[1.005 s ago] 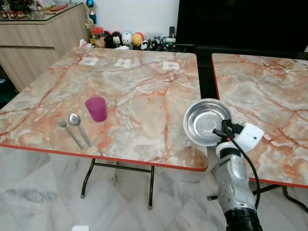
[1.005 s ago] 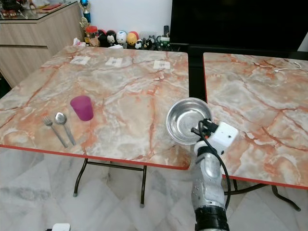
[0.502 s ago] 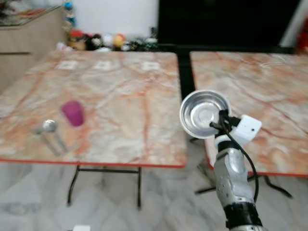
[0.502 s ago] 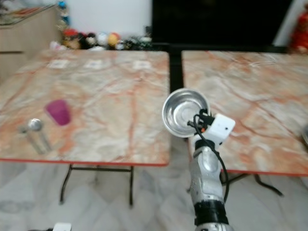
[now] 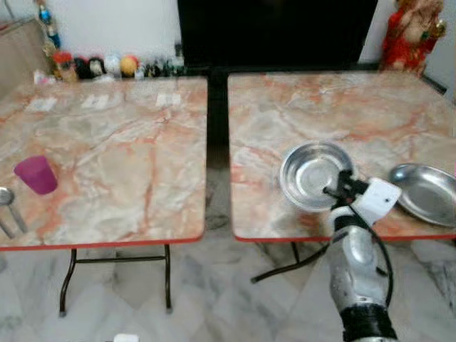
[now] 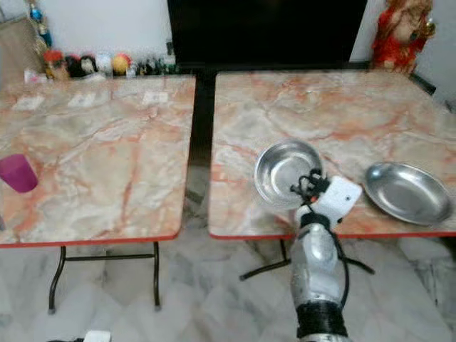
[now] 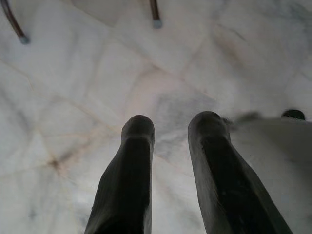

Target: Setting the table

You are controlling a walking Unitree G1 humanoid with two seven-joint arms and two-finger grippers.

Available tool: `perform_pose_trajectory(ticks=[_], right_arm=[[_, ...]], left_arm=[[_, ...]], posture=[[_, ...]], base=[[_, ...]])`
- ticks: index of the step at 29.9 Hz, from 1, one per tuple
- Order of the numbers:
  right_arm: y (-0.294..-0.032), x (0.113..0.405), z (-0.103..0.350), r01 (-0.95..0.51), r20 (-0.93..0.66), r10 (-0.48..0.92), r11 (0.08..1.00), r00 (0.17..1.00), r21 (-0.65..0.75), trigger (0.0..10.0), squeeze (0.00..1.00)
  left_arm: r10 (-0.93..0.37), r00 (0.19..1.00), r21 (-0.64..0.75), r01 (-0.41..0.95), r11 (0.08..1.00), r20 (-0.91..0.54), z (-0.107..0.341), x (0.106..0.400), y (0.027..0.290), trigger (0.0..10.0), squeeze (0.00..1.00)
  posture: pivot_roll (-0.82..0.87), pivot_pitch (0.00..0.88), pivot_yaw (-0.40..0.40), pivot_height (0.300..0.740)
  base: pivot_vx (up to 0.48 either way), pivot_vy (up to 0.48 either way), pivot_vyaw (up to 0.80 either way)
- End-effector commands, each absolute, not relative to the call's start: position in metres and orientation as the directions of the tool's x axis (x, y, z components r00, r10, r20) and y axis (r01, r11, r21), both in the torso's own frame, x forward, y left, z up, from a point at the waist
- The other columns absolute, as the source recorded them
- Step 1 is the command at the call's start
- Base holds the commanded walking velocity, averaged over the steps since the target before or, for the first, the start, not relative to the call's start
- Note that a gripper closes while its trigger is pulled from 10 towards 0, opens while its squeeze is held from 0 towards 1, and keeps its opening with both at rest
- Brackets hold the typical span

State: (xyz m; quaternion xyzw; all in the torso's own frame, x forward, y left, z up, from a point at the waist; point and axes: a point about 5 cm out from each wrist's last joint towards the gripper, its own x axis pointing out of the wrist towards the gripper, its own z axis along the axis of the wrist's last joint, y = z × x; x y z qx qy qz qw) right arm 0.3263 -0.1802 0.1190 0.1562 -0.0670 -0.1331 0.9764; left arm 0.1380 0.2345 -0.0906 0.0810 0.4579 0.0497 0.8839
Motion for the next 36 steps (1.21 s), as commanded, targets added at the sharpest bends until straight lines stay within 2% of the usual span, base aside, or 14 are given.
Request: perform_pose_trajectory(ticks=[1,8,16,19,27,32,36], right_arm=[[-0.176,0.330,0.128,0.223,0.122,-0.276,0.917,0.954,0.330,10.0,0.00],[-0.182,0.330,0.129,0.247,0.122,-0.299,0.914,0.947,0.323,10.0,0.00],[-0.195,0.329,0.128,0.332,0.104,-0.387,0.879,0.916,0.341,10.0,0.00],[-0.211,0.332,0.127,0.423,0.049,-0.476,0.820,0.878,0.386,10.0,0.00],[-0.224,0.342,0.126,0.503,-0.064,-0.558,0.685,0.827,0.528,10.0,0.00],[-0.221,0.347,0.125,0.509,-0.094,-0.555,0.664,0.826,0.549,10.0,0.00],[-0.232,0.347,0.119,0.579,-0.149,-0.611,0.603,0.777,0.549,10.0,0.00]], left_arm=[[0.168,0.554,0.198,-0.005,0.980,-0.815,-0.092,0.133,0.238,10.0,0.00],[0.174,0.552,0.201,-0.012,0.980,-0.816,-0.091,0.133,0.240,10.0,0.00],[0.182,0.557,0.198,-0.032,0.980,-0.811,-0.090,0.135,0.243,10.0,0.00],[0.186,0.556,0.198,-0.039,0.979,-0.810,-0.090,0.135,0.245,10.0,0.00],[0.183,0.553,0.194,-0.039,0.980,-0.813,-0.090,0.133,0.245,10.0,0.00],[0.179,0.550,0.197,-0.027,0.980,-0.816,-0.090,0.132,0.246,10.0,0.00],[0.174,0.551,0.196,-0.018,0.980,-0.816,-0.090,0.132,0.245,10.0,0.00]], posture=[[-0.03,0.000,-0.004,0.740],[-0.03,0.000,0.004,0.740],[-0.03,0.000,0.010,0.740],[-0.03,0.000,0.013,0.740],[-0.02,0.000,0.015,0.740],[-0.02,0.000,0.018,0.740],[-0.02,0.000,0.022,0.740]], base=[[0.000,-0.424,0.00],[0.146,-0.413,0.00],[0.000,0.000,0.00],[0.000,0.000,0.00],[0.000,0.000,0.00],[0.000,0.000,0.00],[0.000,0.000,0.00]])
